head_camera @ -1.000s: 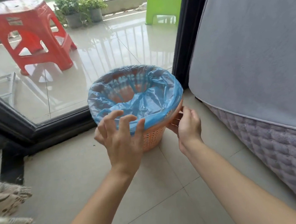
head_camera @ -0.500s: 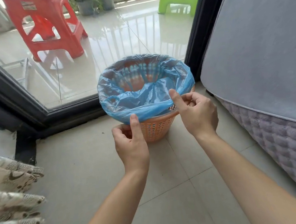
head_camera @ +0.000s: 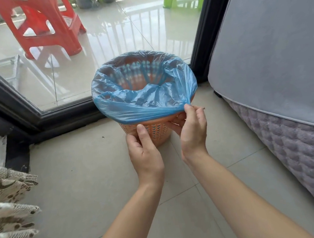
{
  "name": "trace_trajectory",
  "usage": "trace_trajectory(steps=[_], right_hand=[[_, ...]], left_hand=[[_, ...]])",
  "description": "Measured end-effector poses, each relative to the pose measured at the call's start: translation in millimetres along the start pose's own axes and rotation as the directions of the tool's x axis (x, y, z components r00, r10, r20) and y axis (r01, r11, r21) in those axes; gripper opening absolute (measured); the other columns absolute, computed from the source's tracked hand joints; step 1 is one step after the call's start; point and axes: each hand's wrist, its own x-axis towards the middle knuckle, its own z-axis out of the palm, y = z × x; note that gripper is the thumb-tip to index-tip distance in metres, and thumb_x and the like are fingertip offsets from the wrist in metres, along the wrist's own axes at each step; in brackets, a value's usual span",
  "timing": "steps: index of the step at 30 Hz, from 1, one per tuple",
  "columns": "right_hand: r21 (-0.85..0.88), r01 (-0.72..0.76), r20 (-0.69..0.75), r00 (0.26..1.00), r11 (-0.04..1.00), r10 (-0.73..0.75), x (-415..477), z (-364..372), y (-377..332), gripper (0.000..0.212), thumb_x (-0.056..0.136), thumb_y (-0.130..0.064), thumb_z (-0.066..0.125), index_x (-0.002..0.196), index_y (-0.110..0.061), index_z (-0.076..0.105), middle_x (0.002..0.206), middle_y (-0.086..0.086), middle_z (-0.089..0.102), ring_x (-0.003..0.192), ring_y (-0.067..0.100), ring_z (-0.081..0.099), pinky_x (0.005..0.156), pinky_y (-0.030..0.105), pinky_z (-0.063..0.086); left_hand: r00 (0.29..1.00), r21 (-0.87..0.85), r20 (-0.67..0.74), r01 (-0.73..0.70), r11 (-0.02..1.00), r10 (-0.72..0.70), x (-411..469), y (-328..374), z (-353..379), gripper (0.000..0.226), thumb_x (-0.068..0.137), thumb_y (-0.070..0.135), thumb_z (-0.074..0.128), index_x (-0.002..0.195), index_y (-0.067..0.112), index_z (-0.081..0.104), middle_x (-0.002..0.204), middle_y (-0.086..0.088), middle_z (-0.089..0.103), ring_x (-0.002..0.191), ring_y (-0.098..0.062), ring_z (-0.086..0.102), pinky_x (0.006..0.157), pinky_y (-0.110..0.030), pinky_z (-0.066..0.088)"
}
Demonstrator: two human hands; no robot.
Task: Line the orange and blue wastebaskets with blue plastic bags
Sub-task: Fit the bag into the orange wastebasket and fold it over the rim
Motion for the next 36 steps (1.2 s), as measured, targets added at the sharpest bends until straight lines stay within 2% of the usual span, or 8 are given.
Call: trace_trajectory(steps=[5,9,13,19,24,26,31,36], right_hand=[[-0.035,0.029,0.033,0.999,0.999,-0.028,0,-2,1,0.012,0.092,-0.023,0.048,0.092,-0.013,0.054,0.088,0.015,0.064,0.08,0.027,0.066,0.066,0.041,0.059],[-0.087,0.062,0.004,0.998,0.994,-0.062,1,-2,3,0.015,0.085,-0.031,0.051,0.087,-0.017,0.054,0.09,0.019,0.066,0.085,0.036,0.068,0.077,0.054,0.059],[-0.216,0.158,-0.033,0.985,0.963,-0.169,0,-4,10,0.015,0.084,-0.048,0.049,0.077,-0.038,0.057,0.092,0.017,0.071,0.087,0.037,0.07,0.078,0.058,0.056],[-0.234,0.212,0.0,0.976,0.949,-0.218,-10,-3,19,0.02,0.096,-0.043,0.038,0.087,-0.027,0.046,0.089,0.022,0.065,0.071,0.03,0.069,0.066,0.049,0.059],[-0.183,0.133,0.001,0.991,0.974,-0.136,-11,2,24,0.017,0.093,-0.049,0.038,0.08,-0.043,0.047,0.102,0.026,0.061,0.092,0.048,0.062,0.079,0.06,0.054],[-0.108,0.085,-0.001,0.996,0.99,-0.086,-10,3,24,0.018,0.097,-0.043,0.038,0.083,-0.04,0.05,0.103,0.024,0.06,0.096,0.051,0.061,0.08,0.056,0.057],[0.005,-0.008,-0.002,1.0,1.0,0.008,-7,1,26,0.017,0.106,-0.025,0.036,0.094,-0.022,0.047,0.085,0.003,0.062,0.073,0.028,0.066,0.066,0.036,0.055],[-0.122,0.001,-0.002,1.0,0.993,-0.001,1,0,28,0.016,0.105,-0.026,0.038,0.093,-0.024,0.048,0.076,-0.002,0.06,0.065,0.015,0.059,0.062,0.032,0.048]], left_hand=[[0.998,-0.016,-0.059,-0.014,1.0,0.013,19,6,4,0.028,0.091,0.051,0.045,0.09,0.025,0.053,0.086,0.006,0.062,0.078,-0.012,0.056,0.078,-0.04,0.048],[0.997,0.057,-0.076,-0.024,0.998,0.028,18,5,3,0.024,0.093,0.047,0.04,0.082,0.029,0.051,0.078,0.01,0.054,0.075,-0.016,0.048,0.071,-0.043,0.042],[0.991,0.189,-0.046,-0.116,0.975,0.127,14,3,-2,0.032,0.096,0.042,0.035,0.078,0.018,0.046,0.068,0.007,0.049,0.066,-0.017,0.043,0.067,-0.047,0.043],[0.971,0.324,-0.011,-0.223,0.919,0.239,4,0,-7,0.025,0.101,0.025,0.034,0.081,0.013,0.042,0.065,0.01,0.045,0.063,0.0,0.045,0.06,-0.018,0.033],[0.982,0.278,-0.019,-0.177,0.944,0.189,14,-8,-4,0.03,0.101,0.028,0.034,0.102,0.007,0.055,0.086,0.001,0.063,0.074,-0.006,0.049,0.074,-0.026,0.04],[0.988,0.246,-0.019,-0.145,0.958,0.154,16,-12,-2,0.034,0.097,0.032,0.033,0.104,0.009,0.057,0.089,-0.003,0.064,0.077,-0.012,0.049,0.077,-0.032,0.042],[0.999,0.172,-0.029,0.038,0.984,-0.034,27,-20,1,0.027,0.094,0.035,0.036,0.069,0.032,0.045,0.063,0.005,0.044,0.063,-0.021,0.04,0.064,-0.042,0.037],[0.988,0.066,0.012,0.153,0.986,-0.154,30,-16,0,0.031,0.104,0.024,0.038,0.074,0.019,0.043,0.065,-0.001,0.044,0.056,-0.013,0.037,0.053,-0.028,0.033]])
